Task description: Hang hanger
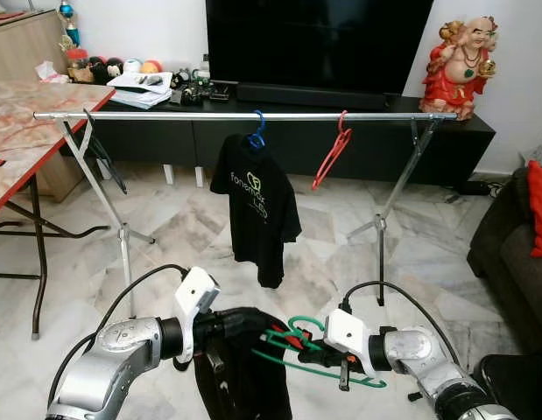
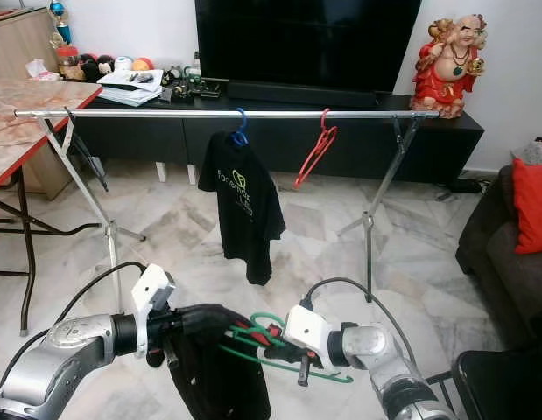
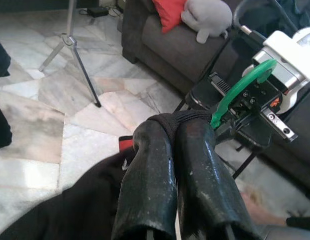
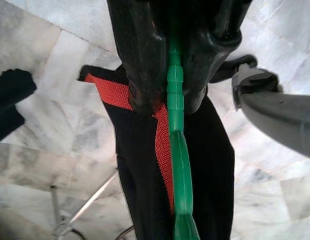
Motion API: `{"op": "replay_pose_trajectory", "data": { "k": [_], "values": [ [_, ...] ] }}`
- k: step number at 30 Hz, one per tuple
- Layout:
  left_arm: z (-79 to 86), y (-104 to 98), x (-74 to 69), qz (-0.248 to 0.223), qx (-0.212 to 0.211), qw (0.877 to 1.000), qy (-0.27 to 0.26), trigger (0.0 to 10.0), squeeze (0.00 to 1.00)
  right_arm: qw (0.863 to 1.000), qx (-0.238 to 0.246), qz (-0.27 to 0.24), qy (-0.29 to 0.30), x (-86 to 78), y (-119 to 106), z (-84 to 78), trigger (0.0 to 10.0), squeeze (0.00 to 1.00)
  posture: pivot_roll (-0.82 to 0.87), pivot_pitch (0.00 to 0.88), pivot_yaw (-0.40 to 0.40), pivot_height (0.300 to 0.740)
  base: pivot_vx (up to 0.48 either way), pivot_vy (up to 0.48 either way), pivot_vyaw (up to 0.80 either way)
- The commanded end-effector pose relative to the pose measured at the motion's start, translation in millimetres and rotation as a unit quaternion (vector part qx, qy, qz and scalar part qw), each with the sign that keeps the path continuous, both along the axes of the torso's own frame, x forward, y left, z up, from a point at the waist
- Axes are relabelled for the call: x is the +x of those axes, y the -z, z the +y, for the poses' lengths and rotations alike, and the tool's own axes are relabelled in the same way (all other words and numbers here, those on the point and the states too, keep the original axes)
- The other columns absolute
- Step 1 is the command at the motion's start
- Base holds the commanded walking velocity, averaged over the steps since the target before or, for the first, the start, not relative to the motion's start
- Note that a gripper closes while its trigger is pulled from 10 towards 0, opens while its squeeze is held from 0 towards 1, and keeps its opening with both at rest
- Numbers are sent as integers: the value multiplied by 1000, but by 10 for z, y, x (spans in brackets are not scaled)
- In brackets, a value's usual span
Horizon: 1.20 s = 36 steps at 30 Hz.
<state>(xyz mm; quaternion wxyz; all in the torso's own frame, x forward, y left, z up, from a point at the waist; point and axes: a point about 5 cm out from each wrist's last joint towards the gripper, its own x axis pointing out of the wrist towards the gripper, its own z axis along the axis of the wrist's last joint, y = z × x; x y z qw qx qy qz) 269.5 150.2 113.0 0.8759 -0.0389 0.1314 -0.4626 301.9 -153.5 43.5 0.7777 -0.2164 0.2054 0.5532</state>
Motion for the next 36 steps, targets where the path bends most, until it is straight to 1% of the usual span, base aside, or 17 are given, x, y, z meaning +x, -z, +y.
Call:
{"op": "replay_pose_trajectory", "data": {
  "k": [1,3,5,8,9,11,14,15,17,18,20,23,26,30,33,35,36],
  "values": [
    [193,-172,18,-45,-8,998,-39,0,0,998,-27,37,50,-108,131,-297,0,0,117,0,-43,740,0,0,0],
    [223,-152,16,-45,1,998,-48,0,0,998,-30,42,47,-132,144,-325,0,0,114,0,-41,740,0,0,0],
    [266,-120,35,-47,14,997,-66,0,0,997,-54,59,20,-216,206,-363,0,0,108,0,-40,740,0,0,0],
    [278,-110,73,-51,16,995,-81,0,0,994,-88,58,7,-267,259,-403,0,0,103,0,-36,740,0,0,0],
    [298,-124,132,-61,17,992,-108,0,0,994,-88,62,17,-267,268,-414,0,0,102,0,-35,740,0,0,0],
    [314,-153,190,-74,17,988,-134,0,0,992,-102,69,12,-288,293,-432,0,0,101,0,-33,740,0,0,0],
    [321,-192,232,-86,9,984,-156,0,0,989,-132,71,-7,-336,339,-453,0,0,102,0,-33,740,0,0,0],
    [341,-232,274,-97,4,979,-178,0,0,989,-134,65,6,-319,346,-445,0,0,102,0,-33,740,0,0,0],
    [353,-246,285,-100,3,978,-185,0,0,989,-132,61,15,-300,337,-441,0,0,107,0,-31,740,0,0,0],
    [397,-268,314,-108,3,972,-207,0,0,990,-130,57,22,-280,324,-440,0,0,106,0,-31,740,0,0,0],
    [435,-277,339,-112,4,968,-225,0,0,989,-131,58,21,-277,317,-446,0,0,106,0,-31,740,0,0,0],
    [509,-291,404,-123,6,955,-270,0,0,987,-152,58,19,-285,320,-505,0,0,104,0,-32,740,0,0,0],
    [595,-308,457,-129,7,940,-316,0,0,984,-163,55,42,-279,319,-584,0,0,100,0,-31,740,0,0,0],
    [669,-322,489,-131,-6,928,-350,0,0,982,-171,54,66,-298,331,-675,0,0,97,0,-29,740,0,0,0],
    [669,-316,495,-131,-8,927,-351,0,0,980,-176,53,77,-304,341,-703,0,0,94,3,-26,740,0,0,0],
    [657,-317,488,-128,-23,929,-347,0,0,970,-212,43,109,-303,372,-794,0,0,92,6,-24,740,0,0,0],
    [657,-317,488,-128,-23,929,-347,0,0,970,-212,43,109,-303,372,-794,0,0,92,6,-24,740,0,0,0]
  ]
}}
